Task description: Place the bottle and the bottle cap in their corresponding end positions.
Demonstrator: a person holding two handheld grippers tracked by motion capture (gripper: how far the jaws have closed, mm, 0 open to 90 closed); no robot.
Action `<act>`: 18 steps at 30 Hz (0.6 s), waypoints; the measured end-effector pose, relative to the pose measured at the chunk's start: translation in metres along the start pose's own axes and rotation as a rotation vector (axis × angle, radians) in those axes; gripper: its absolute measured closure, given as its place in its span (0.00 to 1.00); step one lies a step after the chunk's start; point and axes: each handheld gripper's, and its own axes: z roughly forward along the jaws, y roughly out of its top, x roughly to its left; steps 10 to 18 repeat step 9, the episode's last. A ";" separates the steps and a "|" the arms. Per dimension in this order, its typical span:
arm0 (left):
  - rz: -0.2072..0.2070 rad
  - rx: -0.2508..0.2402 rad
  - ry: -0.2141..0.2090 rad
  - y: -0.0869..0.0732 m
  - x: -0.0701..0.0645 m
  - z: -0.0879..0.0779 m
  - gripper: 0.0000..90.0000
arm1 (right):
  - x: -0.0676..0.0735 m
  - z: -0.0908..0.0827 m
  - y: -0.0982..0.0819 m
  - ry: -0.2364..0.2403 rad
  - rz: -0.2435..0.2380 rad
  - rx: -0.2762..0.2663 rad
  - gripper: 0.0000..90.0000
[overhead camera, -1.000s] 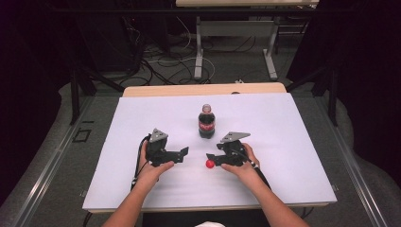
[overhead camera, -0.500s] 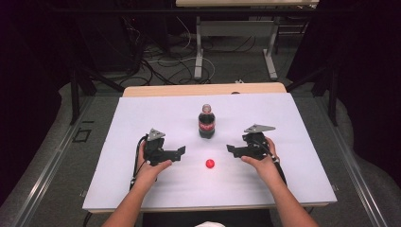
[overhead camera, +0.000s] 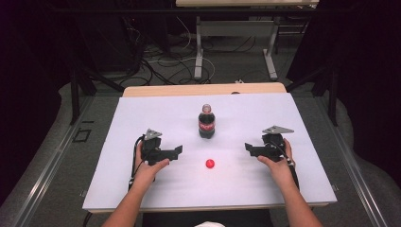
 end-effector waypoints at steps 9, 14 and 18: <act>-0.015 0.012 0.012 -0.001 0.004 0.001 0.01 | -0.010 -0.001 -0.005 -0.036 0.028 0.008 0.11; -0.015 0.012 0.012 -0.001 0.004 0.001 0.01 | -0.010 -0.001 -0.005 -0.036 0.028 0.008 0.11; -0.015 0.012 0.012 -0.001 0.004 0.001 0.01 | -0.010 -0.001 -0.005 -0.036 0.028 0.008 0.11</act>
